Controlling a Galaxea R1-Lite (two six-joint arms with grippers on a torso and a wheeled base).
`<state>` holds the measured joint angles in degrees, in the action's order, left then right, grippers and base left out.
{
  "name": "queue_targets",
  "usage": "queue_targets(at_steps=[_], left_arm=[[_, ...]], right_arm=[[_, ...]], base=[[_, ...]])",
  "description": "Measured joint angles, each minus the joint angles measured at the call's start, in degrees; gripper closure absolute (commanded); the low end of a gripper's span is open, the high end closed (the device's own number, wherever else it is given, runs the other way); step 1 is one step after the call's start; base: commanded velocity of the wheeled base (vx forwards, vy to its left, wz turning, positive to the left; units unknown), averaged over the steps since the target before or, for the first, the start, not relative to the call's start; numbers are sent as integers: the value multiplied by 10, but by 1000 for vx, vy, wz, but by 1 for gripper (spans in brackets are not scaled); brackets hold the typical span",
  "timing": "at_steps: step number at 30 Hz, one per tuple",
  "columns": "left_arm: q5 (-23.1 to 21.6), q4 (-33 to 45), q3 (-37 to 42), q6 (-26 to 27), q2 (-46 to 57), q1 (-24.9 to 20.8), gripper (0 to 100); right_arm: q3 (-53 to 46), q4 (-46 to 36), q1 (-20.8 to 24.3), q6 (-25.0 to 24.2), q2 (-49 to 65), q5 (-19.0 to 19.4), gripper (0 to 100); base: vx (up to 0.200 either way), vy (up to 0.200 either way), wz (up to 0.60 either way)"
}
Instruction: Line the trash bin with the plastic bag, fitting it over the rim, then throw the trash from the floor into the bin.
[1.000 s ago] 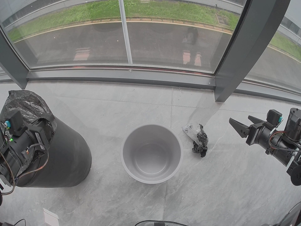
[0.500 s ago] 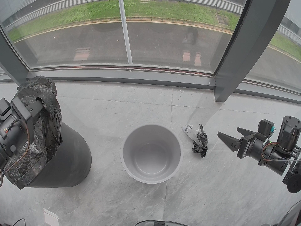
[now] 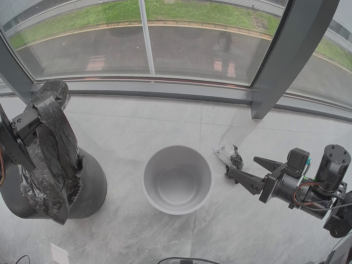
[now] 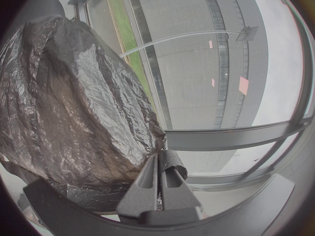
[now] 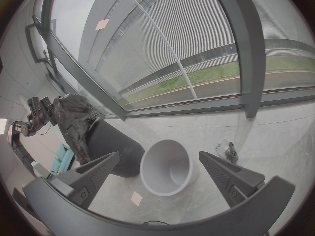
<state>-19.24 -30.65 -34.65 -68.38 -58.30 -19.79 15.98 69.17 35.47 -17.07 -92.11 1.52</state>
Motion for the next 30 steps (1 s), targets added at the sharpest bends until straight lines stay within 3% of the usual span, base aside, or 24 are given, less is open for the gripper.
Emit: queue_targets(at_steps=[6,19,30], left_arm=[[-53,-2,-43,-32,-6,-1,100],[-72,-43,-99,-37,-60,-52,100],[-72,-75,-107,-35,-102,-105,100]], right_arm=[[16,2,72,-1,-8,-17,0],[49,1,205,-1,-38,-95,0],[90,4,230,-1,-94,-103,0]], base=[[0,0,0],[0,0,0],[0,0,0]])
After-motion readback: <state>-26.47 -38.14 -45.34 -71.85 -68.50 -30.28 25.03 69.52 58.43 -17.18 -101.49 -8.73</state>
